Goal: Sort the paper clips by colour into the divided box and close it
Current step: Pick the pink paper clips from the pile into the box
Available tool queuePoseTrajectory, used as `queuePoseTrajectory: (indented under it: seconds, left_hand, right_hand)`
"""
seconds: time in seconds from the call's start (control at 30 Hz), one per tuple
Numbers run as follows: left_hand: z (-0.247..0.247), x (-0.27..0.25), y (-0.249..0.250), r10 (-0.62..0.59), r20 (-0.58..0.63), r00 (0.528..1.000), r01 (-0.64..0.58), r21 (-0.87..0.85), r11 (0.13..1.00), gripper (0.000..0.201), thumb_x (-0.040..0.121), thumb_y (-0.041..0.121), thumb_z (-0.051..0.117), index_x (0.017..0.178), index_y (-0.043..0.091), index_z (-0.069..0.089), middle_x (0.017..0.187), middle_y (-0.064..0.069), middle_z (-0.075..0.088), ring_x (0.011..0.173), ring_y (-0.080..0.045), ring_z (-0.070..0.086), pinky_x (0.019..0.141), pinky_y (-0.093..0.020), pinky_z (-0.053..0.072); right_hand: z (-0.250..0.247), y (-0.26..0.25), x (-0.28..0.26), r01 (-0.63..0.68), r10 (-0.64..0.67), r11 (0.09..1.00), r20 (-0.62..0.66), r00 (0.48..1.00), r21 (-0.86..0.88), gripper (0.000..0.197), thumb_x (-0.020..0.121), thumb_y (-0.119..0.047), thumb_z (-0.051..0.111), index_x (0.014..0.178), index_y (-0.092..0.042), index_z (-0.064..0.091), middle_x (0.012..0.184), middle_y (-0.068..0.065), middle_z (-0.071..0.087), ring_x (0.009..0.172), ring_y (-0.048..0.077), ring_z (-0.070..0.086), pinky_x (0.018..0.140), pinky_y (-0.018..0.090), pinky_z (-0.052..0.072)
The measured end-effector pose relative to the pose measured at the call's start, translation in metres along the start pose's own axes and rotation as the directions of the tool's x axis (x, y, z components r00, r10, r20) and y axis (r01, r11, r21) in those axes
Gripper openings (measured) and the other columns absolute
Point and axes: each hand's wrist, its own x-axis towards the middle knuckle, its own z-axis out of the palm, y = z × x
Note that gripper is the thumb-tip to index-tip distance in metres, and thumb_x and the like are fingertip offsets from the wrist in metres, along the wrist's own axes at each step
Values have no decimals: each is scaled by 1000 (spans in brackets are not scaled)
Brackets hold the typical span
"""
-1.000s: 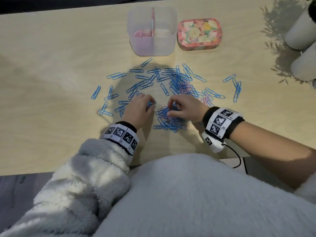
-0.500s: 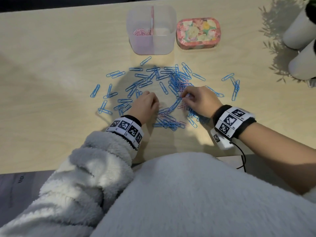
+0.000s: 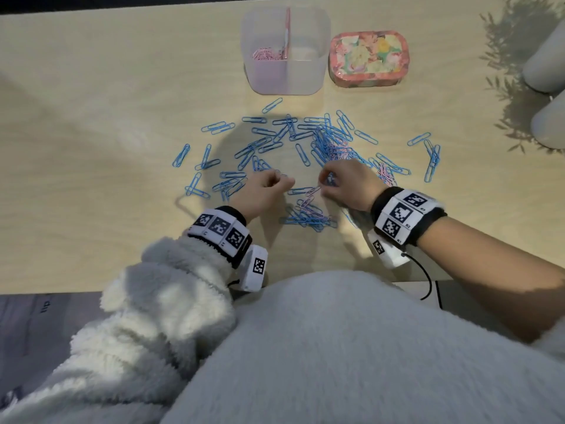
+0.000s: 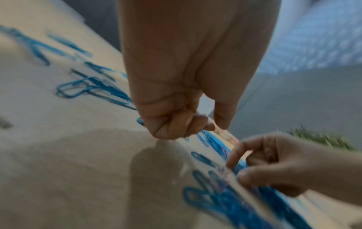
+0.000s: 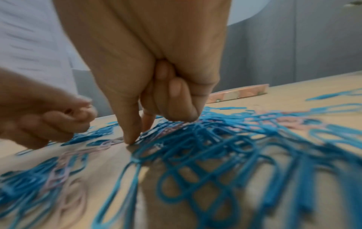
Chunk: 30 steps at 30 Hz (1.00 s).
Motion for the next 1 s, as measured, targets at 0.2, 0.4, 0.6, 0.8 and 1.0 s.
queuePoseTrajectory:
  seconds: [0.2,0.4,0.6,0.8,1.0]
  left_hand:
    - [11,10,1,179,-20,984,-137,564,814,13,88,27,58,95,17,58,74,9,52,71,-11,49,65,-26,33]
    - [9,12,2,291,-97,952,-166,634,755,16,90,22,53,103,13,57,91,-5,58,88,-25,55,71,-30,35]
    - [14,0,-8,301,59,952,-270,628,730,20,85,33,62,97,17,60,67,13,36,75,-13,42,66,-27,30]
    - [24,4,-3,267,47,962,-235,635,735,21,86,35,59,96,16,60,87,3,50,83,-14,46,69,-28,34]
    - [17,12,0,182,22,983,-168,504,847,12,91,17,53,95,8,58,88,-1,52,85,-21,54,68,-25,34]
  right_hand:
    - [-6,7,-9,26,-26,999,-11,1000,35,12,81,-14,61,91,-11,66,68,-6,51,74,17,47,67,24,32]
    - [5,-14,-6,70,-67,985,23,997,-158,20,87,-30,56,103,-22,65,94,7,65,99,26,57,78,32,41]
    - [7,-7,5,16,-14,996,27,1000,-88,12,84,-23,60,89,-14,65,94,6,68,95,24,59,74,28,39]
    - [-11,-1,12,-76,73,965,20,997,252,9,82,-9,56,74,-12,54,62,-8,50,57,7,46,54,20,33]
    - [-17,11,8,-228,171,705,152,974,672,18,91,3,44,89,-10,55,62,5,51,35,1,48,35,14,33]
